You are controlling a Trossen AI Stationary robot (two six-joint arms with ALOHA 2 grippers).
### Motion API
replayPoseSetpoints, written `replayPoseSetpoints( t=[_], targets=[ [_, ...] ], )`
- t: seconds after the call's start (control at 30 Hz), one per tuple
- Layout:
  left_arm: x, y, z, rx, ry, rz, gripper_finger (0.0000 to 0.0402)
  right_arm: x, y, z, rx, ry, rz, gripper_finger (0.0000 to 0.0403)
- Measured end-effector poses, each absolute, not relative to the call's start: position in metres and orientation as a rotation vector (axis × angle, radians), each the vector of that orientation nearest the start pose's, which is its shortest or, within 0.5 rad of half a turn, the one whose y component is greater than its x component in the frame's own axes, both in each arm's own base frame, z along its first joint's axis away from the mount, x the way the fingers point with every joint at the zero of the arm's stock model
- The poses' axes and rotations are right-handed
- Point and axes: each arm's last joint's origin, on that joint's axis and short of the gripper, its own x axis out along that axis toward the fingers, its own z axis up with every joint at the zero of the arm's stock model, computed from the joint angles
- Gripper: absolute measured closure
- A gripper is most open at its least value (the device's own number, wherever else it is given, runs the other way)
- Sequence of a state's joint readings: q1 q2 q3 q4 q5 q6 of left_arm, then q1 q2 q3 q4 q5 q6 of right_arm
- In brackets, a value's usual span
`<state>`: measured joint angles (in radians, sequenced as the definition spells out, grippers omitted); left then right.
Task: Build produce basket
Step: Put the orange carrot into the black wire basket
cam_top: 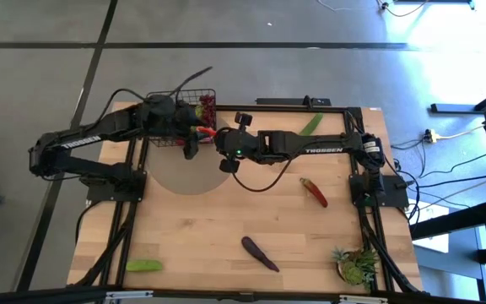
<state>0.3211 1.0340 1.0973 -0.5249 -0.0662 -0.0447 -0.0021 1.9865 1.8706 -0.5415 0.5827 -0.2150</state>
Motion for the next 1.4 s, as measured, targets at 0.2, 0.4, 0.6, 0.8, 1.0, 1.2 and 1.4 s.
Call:
replayPoseSetpoints(
  t=[0.2, 0.4, 0.6, 0.8, 1.0, 1.2, 1.4],
  targets=[
    [0.208, 0.071, 0.355, -0.106, 0.497, 0.389, 0.0233, 0.450, -0.017, 0.320, -0.393, 0.699, -0.494, 0.0372],
    [0.211, 0.072, 0.353, -0.097, 0.511, 0.382, 0.0248, 0.450, -0.017, 0.320, -0.392, 0.699, -0.495, 0.0372],
    [0.213, 0.072, 0.355, -0.111, 0.475, 0.359, 0.0277, 0.450, -0.017, 0.320, -0.392, 0.699, -0.495, 0.0372],
    [0.213, 0.071, 0.355, -0.127, 0.474, 0.335, 0.0324, 0.449, -0.017, 0.320, -0.395, 0.702, -0.492, 0.0372],
    [0.213, 0.070, 0.355, -0.150, 0.479, 0.312, 0.0380, 0.450, -0.016, 0.320, -0.392, 0.707, -0.431, 0.0339],
    [0.213, 0.070, 0.355, -0.166, 0.477, 0.308, 0.0389, 0.450, -0.016, 0.320, -0.359, 0.691, -0.427, 0.0288],
    [0.210, 0.070, 0.350, -0.183, 0.529, 0.362, 0.0387, 0.450, -0.016, 0.320, -0.345, 0.689, -0.420, 0.0267]
  ],
)
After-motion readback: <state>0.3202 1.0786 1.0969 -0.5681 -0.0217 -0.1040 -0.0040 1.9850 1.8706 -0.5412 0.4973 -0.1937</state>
